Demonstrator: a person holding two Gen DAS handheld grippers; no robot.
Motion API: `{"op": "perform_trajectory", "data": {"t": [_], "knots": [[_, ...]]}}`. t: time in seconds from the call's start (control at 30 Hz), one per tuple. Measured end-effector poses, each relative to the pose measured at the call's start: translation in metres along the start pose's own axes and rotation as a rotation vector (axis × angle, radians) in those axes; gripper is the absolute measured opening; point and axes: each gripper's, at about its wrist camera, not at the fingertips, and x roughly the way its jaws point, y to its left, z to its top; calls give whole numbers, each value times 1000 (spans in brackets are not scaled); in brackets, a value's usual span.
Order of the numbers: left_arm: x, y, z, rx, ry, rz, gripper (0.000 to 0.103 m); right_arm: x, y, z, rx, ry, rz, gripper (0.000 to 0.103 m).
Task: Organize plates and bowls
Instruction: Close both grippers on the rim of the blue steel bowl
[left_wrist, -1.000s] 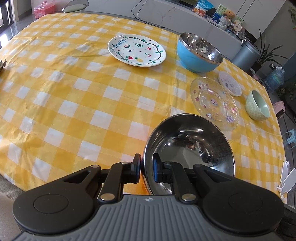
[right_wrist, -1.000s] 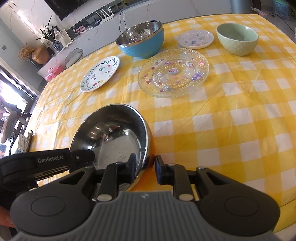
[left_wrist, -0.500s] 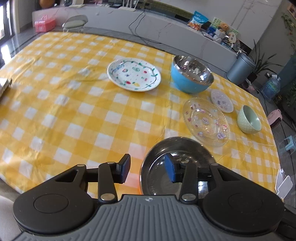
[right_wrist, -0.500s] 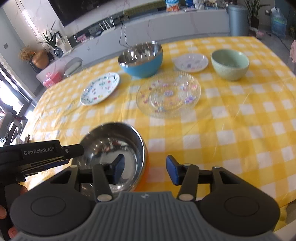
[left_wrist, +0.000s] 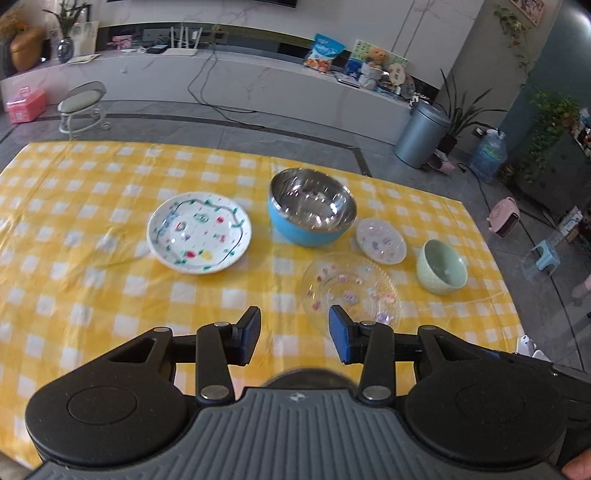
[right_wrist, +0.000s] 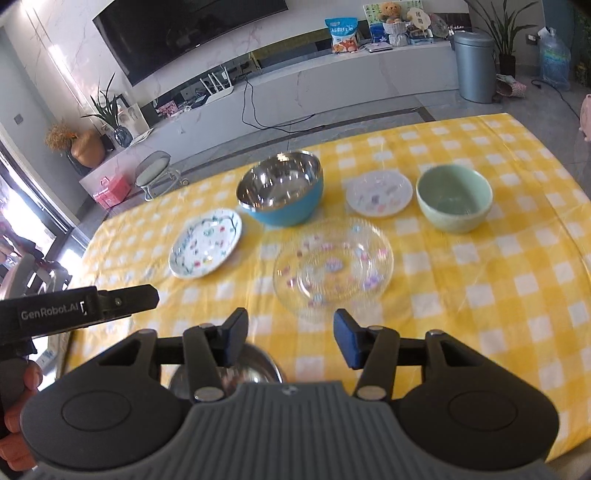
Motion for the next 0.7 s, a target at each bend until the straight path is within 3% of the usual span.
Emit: {"op": "perform_trajectory", "data": {"t": [0.2,0.4,0.53,0.7], "knots": [[36,4,54,-23,76,-55,47,23,4,56,-14,29,-14,49],[92,14,99,-23,146,-31,46,73,16,110,-58,70,-88,48],[138,21,119,-38,255,-20,45,119,13,139,-36,150,-100,33],[181,29,137,-46,311,41,42,168,2,163,4,224,-134,30]]}}
